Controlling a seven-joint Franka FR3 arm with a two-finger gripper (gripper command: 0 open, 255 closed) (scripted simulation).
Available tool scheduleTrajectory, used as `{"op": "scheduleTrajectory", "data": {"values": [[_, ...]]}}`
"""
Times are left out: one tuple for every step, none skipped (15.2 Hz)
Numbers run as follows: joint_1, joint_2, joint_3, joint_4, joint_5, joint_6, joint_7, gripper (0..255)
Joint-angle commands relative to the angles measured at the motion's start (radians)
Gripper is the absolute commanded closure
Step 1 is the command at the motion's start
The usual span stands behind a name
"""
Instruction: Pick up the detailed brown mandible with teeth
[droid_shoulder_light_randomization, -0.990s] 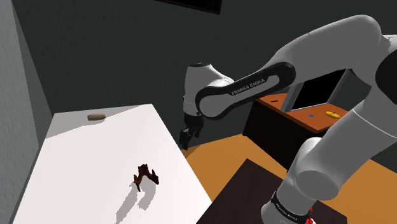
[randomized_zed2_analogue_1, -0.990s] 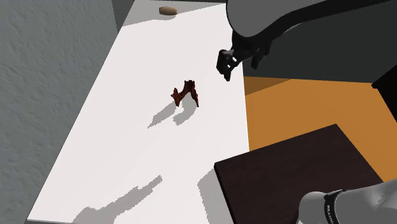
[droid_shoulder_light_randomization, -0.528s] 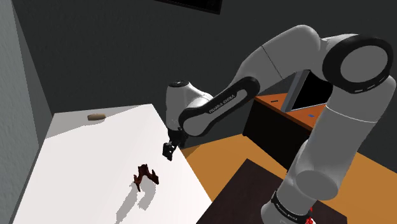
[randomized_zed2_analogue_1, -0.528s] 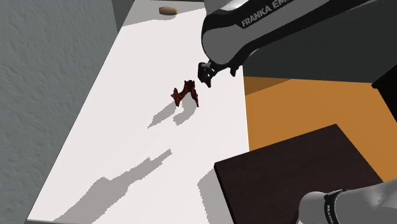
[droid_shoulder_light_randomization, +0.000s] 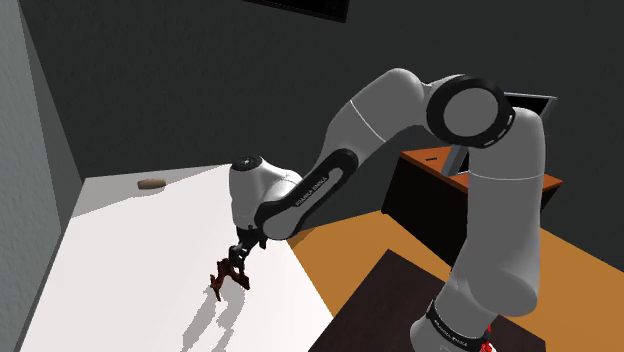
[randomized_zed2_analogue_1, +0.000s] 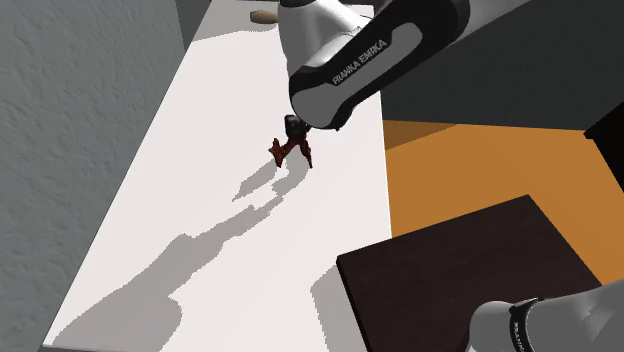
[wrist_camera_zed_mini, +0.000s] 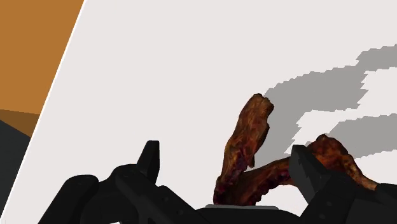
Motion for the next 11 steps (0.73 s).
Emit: {"op": "scheduleTrajectory", "data": {"values": [[0.026,0.084,-0.023,0.07,-0.042,0.009,0.036,0],[0.041,0.124,-0.034,0.105,-0.058,0.011,0.052,0],[0.055,0.164,-0.044,0.141,-0.072,0.013,0.066,0],[0.069,0.203,-0.054,0.179,-0.084,0.014,0.078,0],[0.083,0.243,-0.064,0.219,-0.095,0.013,0.089,0],[0.086,0.251,-0.067,0.227,-0.096,0.013,0.091,0],[0.089,0.262,-0.071,0.23,-0.101,0.021,0.095,0],[0.092,0.274,-0.075,0.233,-0.105,0.029,0.099,0],[0.095,0.285,-0.078,0.236,-0.11,0.037,0.103,0],[0.098,0.296,-0.082,0.24,-0.114,0.044,0.106,0],[0.1,0.308,-0.086,0.244,-0.118,0.052,0.11,0]]}}
